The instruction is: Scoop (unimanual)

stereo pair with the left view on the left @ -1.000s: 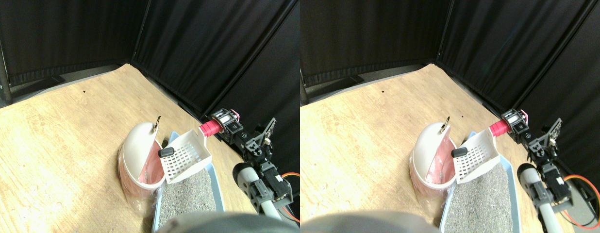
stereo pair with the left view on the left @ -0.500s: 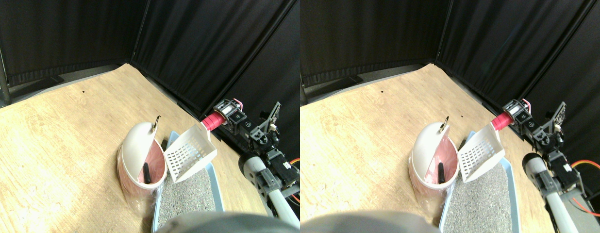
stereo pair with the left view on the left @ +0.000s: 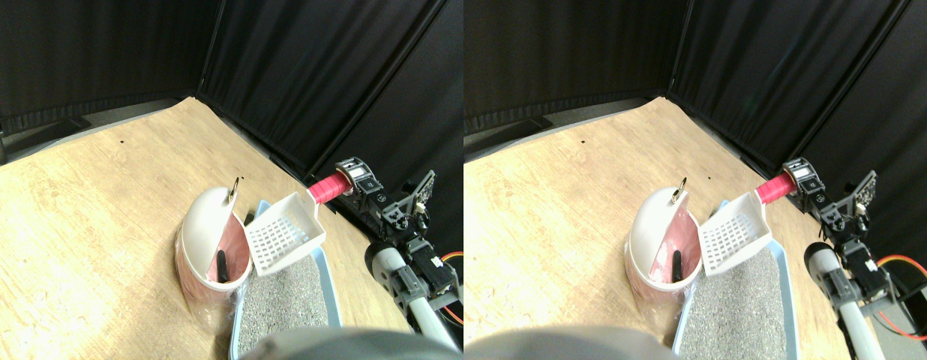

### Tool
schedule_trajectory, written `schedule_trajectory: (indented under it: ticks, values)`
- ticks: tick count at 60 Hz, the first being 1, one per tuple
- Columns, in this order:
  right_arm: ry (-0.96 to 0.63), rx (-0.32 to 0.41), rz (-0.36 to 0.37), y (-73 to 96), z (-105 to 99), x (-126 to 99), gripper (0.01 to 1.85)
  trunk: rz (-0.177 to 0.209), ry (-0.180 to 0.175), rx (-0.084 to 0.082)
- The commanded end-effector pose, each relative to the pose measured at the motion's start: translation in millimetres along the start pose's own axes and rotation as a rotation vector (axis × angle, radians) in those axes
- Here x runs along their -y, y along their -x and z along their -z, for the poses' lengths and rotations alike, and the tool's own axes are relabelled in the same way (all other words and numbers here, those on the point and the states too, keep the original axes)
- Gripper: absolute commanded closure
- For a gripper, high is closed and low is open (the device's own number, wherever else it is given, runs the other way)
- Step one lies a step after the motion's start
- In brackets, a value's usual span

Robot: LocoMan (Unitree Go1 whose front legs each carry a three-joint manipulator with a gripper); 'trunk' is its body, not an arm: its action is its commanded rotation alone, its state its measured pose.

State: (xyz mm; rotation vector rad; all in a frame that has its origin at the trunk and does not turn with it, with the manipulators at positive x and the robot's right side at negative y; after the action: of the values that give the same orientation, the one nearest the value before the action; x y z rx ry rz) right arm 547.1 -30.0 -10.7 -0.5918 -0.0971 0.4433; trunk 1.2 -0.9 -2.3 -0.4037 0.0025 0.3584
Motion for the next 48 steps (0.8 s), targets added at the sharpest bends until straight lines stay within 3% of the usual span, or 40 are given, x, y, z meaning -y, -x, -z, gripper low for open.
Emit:
schedule_trajectory:
  ticks: [1,12,21,30,42,48]
  values:
    - [-0.09,0.022,0.092,1.2,1,12,1.8,0.02,0.098,0.007]
    - [-0.263,0.07,0.165,11.0,35,42,1.8,0.052,0.056,-0.005]
    - [-0.331,0.066,0.233,17.5,60,53,1.8,0.085,0.015,-0.009]
    - [-0.442,0.136,0.286,24.5,89,66,1.8,0.116,-0.024,-0.015]
    - [-0.591,0.176,0.466,42.6,128,77,1.8,0.147,-0.072,-0.023]
    - [-0.646,0.198,0.49,53.3,149,81,1.8,0.155,-0.092,-0.03]
